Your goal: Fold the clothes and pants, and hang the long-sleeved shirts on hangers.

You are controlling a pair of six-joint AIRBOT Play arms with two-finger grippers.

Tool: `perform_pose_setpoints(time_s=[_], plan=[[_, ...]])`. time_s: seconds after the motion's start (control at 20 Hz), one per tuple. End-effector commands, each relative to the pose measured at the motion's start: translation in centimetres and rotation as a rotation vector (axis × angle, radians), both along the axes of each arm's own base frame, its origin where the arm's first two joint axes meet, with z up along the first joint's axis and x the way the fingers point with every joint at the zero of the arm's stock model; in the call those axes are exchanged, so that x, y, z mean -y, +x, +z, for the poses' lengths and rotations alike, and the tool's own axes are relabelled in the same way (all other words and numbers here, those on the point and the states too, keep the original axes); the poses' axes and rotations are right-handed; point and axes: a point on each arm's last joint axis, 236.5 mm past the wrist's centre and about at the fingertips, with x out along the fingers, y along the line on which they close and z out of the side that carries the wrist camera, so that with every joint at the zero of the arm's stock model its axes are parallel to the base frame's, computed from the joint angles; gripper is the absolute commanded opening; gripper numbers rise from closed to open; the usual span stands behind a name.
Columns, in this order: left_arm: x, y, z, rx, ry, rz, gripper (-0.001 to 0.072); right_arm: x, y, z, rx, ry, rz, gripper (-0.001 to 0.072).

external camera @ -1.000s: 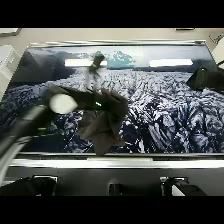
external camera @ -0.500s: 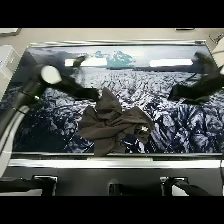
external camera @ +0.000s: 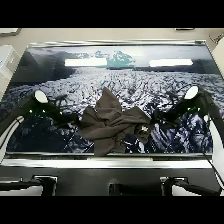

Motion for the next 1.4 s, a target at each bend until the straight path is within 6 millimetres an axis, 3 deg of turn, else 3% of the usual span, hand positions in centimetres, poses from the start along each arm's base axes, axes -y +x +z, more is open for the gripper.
perform_pose_setpoints(time_s=[0.0,0.35,0.65,0.7,0.8,0.85,0.9,1.0,1.1,1.15,1.2,1.25,1.35], plan=[[4.2,-2.4,-1.8,-0.022,-0.135,0.024,0.0714,-2.4,-1.7,-1.4,-0.040,0.113,0.009,0.0702],[8.1,-3.6,-2.3,0.023,-0.128,-0.048,0.0714,-3.5,-3.5,-2.6,-0.071,0.136,0.043,0.0702],[7.7,-3.0,-2.0,0.033,-0.131,-0.018,0.0708,-6.2,-2.9,-3.8,-0.007,0.081,0.104,0.0700],[8.0,-3.2,-2.0,0.034,-0.131,-0.030,0.0587,-6.3,-2.7,-4.0,0.002,0.063,0.099,0.0698],[8.7,-3.7,-2.0,0.038,-0.131,-0.053,0.0275,-6.5,-2.9,-4.5,-0.004,0.037,0.107,0.0669],[8.9,-3.8,-2.0,0.045,-0.134,-0.070,0.0090,-6.7,-3.4,-4.8,-0.021,0.030,0.124,0.0622],[9.0,-3.9,-2.0,0.052,-0.137,-0.084,0.0025,-6.7,-3.8,-5.2,-0.042,0.022,0.131,0.0578],[8.9,-3.9,-1.9,0.051,-0.138,-0.087,0.0025,-6.5,-4.2,-6.0,-0.083,-0.007,0.115,0.0525],[8.9,-3.8,-1.8,0.054,-0.139,-0.084,0.0025,-6.1,-4.4,-6.6,-0.099,-0.028,0.114,0.0368],[8.9,-3.8,-1.6,0.059,-0.140,-0.085,0.0025,-5.6,-4.4,-6.7,-0.098,-0.048,0.124,0.0266],[8.9,-3.7,-1.5,0.065,-0.142,-0.086,0.0025,-5.2,-4.7,-6.8,-0.107,-0.063,0.137,0.0102],[8.8,-3.6,-1.2,0.082,-0.147,-0.097,0.0025,-4.7,-4.9,-6.8,-0.116,-0.083,0.139,0.0043],[8.4,-2.8,-0.3,0.127,-0.159,-0.103,0.0024,-4.4,-4.7,-6.5,-0.110,-0.092,0.149,0.0040]])
